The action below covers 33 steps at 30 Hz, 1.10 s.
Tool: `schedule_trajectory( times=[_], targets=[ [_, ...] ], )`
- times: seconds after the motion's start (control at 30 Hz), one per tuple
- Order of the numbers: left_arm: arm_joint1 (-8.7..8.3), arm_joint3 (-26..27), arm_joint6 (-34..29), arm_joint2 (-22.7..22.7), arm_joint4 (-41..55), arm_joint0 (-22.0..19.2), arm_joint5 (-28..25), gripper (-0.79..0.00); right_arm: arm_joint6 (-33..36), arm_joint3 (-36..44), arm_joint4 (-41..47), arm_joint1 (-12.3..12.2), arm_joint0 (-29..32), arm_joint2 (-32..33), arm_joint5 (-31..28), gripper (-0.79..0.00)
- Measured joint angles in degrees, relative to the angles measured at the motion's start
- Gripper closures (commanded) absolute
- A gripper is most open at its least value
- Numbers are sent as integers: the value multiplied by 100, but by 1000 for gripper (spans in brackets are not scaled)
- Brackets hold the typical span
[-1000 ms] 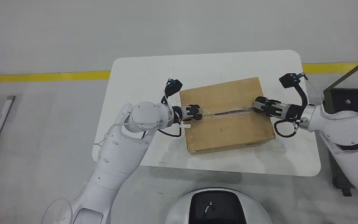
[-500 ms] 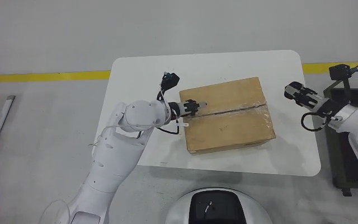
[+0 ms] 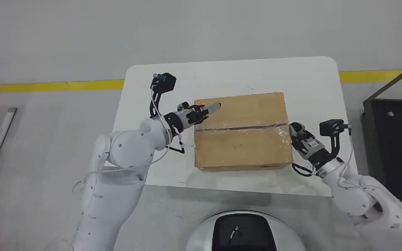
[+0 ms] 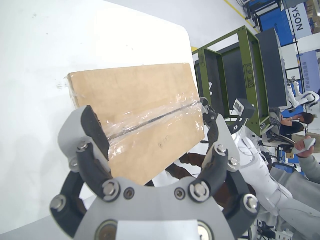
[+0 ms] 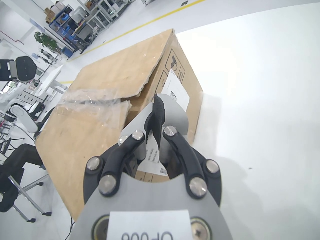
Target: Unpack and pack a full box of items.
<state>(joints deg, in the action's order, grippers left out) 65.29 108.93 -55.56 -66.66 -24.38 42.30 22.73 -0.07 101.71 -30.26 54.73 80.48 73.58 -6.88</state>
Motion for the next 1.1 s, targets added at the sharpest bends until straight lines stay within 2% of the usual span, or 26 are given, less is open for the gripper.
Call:
schedule_trajectory(
  times=[0.2, 0.33, 0.47, 0.57, 0.67, 0.8, 0.93, 1.1],
  targets=[
    [-74, 275, -143, -306, -127, 235, -14, -785, -102, -92, -32, 153, -304, -527, 42, 0],
    [-73, 270, -140, -300, -125, 231, -15, -785, -254, 203, -282, 214, -436, -547, 480, 0],
    [-73, 269, -139, -300, -125, 231, -14, -785, -372, 825, -637, 190, -329, -142, 761, 0],
    [-73, 273, -139, -292, -124, 239, -23, -785, -282, 1207, -692, 145, -60, 309, 688, 0],
    [-87, 425, -115, -121, -394, 298, -339, -785, -212, 1446, -532, 109, 298, 800, 496, 0],
    [-116, 665, 348, 139, -1320, 315, -806, -785, -177, 1556, -271, 90, 707, 1310, 165, 0],
    [-144, 834, 1344, 303, -2807, 557, -1114, -785, -188, 1519, -104, 101, 968, 1548, -49, 0],
    [-235, 920, 2317, -23, -4068, 1208, -1356, -785, -173, 1401, -63, 133, 1043, 1589, -215, 0]
  ],
)
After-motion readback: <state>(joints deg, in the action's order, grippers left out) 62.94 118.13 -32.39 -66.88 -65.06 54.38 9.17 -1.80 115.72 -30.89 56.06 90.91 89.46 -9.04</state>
